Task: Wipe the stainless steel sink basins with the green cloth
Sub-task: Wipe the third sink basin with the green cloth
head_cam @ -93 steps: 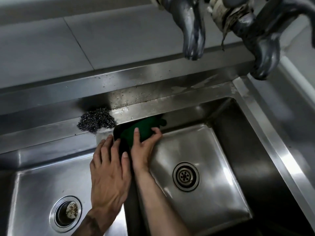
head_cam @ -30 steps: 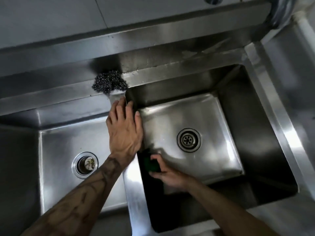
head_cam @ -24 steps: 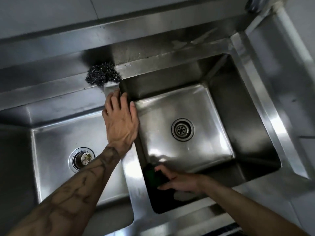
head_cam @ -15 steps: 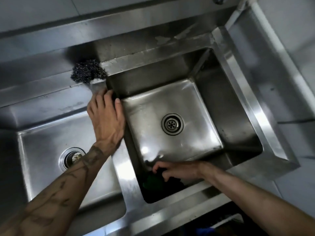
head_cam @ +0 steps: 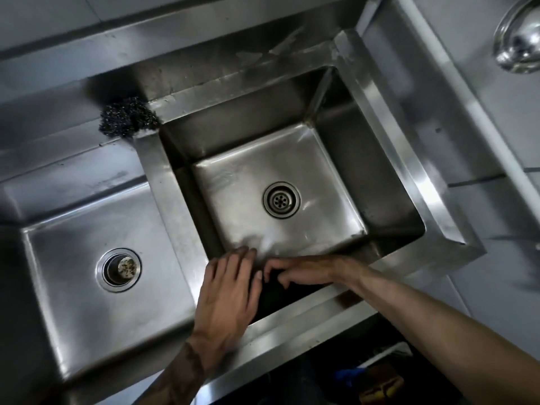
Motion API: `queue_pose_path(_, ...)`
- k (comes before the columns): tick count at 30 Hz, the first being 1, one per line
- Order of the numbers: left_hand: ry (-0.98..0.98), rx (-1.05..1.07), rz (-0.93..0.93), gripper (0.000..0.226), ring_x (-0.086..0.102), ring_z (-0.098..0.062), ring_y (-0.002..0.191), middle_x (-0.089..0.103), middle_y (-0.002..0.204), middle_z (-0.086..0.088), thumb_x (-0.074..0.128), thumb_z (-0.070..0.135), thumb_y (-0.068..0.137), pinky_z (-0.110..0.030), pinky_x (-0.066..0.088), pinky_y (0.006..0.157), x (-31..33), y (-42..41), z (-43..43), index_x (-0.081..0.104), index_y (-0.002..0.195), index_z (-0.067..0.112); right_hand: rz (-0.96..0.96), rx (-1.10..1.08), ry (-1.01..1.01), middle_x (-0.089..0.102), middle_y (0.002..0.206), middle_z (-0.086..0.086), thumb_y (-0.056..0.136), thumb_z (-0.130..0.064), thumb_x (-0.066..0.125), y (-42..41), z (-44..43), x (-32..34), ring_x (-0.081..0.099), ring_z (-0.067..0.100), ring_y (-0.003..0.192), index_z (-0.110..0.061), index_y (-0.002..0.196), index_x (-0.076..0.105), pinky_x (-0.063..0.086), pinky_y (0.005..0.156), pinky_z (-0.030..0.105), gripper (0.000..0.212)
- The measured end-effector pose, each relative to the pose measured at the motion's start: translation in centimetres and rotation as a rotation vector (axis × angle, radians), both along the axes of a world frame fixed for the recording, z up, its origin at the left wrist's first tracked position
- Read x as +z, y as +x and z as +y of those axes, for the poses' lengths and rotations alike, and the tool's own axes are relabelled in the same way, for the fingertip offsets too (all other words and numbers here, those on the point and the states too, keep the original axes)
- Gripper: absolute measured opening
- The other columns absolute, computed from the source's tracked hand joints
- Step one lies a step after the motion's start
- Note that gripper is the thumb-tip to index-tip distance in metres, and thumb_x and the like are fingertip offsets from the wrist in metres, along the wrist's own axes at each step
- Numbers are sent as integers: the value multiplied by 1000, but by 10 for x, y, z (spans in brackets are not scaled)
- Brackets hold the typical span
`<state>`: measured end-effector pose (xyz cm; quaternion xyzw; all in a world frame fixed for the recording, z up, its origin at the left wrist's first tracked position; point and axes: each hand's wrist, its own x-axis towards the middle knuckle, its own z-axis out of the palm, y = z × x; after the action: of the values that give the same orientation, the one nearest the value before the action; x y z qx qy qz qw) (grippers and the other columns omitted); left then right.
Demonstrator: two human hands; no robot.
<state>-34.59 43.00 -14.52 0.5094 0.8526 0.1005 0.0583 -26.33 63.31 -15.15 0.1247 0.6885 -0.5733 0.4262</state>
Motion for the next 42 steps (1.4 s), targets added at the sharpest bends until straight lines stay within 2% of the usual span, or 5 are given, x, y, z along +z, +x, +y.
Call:
queue_pose_path(16,-69,32,37,47,61,-33,111,65,126,-14,37,30,108,-46,44,99,7,3,1,58,142,5,-48,-75,2,50,100,3,86,-1,50,-14,-28,11,42,9,84,-13,103,52,37,79,22,21)
queue_pose_path(23,-75,49,-2,47,61,-33,113,66,127,-14,37,31,108,-47,44,101,7,4,-1,59,140,6,-193,1,132,61,111,-7,68,-23,52,13,39,-2,53,19,110,-38,105,62,38,102,36,42)
queue_pose_path(30,-83,36,-7,48,62,-37,110,66,124,-17,36,30,107,-52,47,96,5,4,-2,61,138,2,-366,-43,458,63,109,1,58,-22,48,64,149,-2,59,30,105,-49,97,65,47,94,47,50)
queue_pose_path(36,-107,19,-19,48,63,-39,110,66,127,-18,37,29,106,-52,47,94,4,4,-1,62,137,1,-330,9,337,60,98,-10,87,-22,47,50,108,-13,59,3,92,-29,122,57,39,80,15,37)
queue_pose_path(42,-48,51,-33,49,67,-40,108,68,126,-20,39,30,103,-53,48,92,5,5,3,66,132,1,-295,59,417,68,122,3,85,-24,44,33,84,-17,65,30,114,-24,117,60,49,101,45,36)
